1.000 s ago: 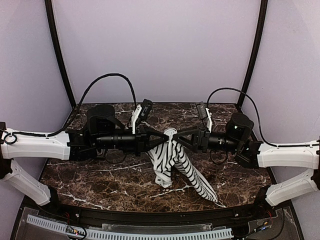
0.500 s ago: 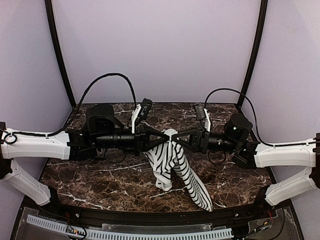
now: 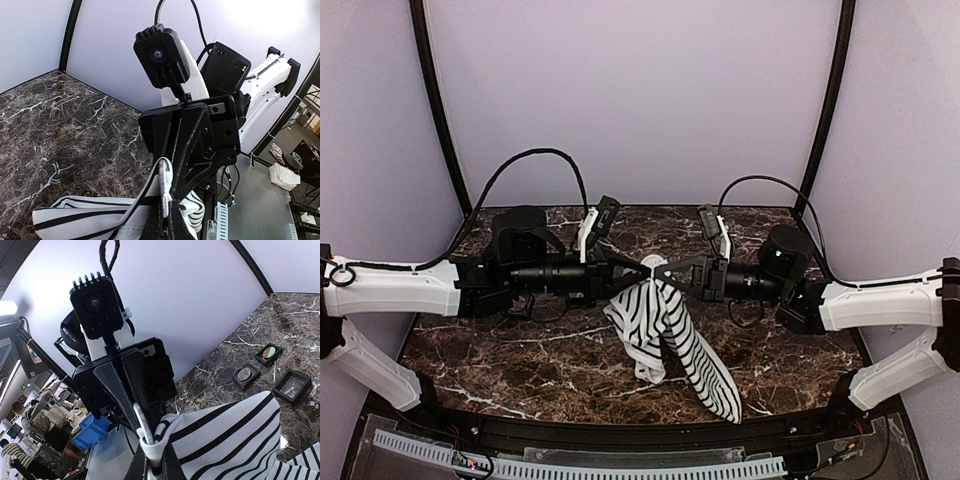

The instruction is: Remove the brooch from the garment

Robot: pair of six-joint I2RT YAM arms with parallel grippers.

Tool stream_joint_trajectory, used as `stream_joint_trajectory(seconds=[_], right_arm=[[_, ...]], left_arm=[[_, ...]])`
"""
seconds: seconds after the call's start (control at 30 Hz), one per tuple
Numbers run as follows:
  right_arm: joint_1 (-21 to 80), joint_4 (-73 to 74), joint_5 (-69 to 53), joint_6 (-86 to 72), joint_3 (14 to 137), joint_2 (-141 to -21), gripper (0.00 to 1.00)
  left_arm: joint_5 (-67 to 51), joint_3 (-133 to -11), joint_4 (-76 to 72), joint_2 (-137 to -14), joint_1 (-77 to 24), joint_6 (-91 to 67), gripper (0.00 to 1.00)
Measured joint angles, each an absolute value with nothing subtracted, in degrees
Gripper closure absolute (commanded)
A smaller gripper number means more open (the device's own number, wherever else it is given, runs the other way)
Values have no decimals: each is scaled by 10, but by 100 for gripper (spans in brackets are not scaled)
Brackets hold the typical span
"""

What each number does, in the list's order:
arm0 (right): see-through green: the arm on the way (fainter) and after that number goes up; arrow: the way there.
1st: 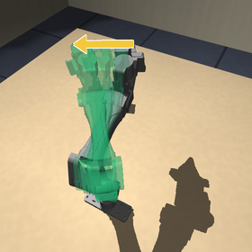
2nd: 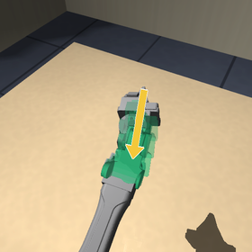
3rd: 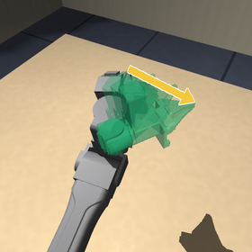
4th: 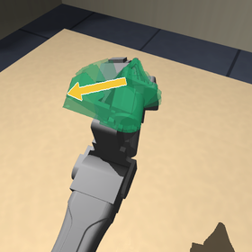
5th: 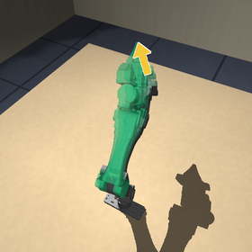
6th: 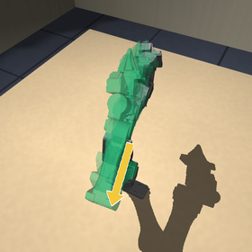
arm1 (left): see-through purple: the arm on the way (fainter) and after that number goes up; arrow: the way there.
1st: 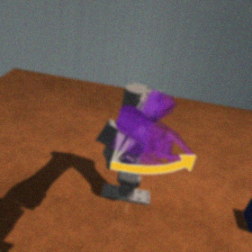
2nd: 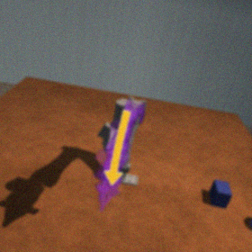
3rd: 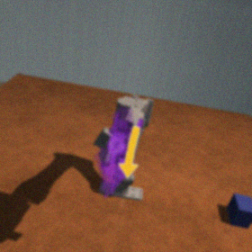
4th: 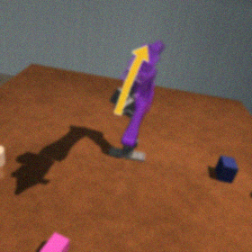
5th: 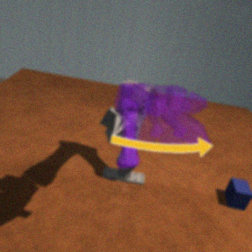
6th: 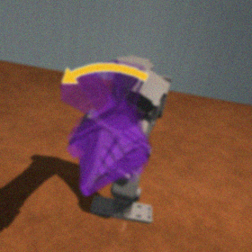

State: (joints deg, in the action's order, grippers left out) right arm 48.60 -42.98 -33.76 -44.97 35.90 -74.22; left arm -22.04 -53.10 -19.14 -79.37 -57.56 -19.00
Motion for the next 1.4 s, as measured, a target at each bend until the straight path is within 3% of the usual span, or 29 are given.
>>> stream_joint_trajectory(seconds=[0.77,0.93,1.1,1.23,1.4], right_arm=[[452,-434,-481,-497,394,-830,99],[452,-416,-493,-488,394,-829,81],[453,-382,-506,-471,395,-813,50],[464,-372,-494,-453,400,-785,32],[467,-336,-454,-420,399,-721,22]], left_arm=[[-271,-563,-77,-812,-555,-197,99],[-277,-563,-68,-814,-555,-196,99],[-296,-563,-80,-817,-563,-197,99],[-319,-563,-116,-832,-581,-211,99],[-313,-552,-138,-832,-581,-226,99]])
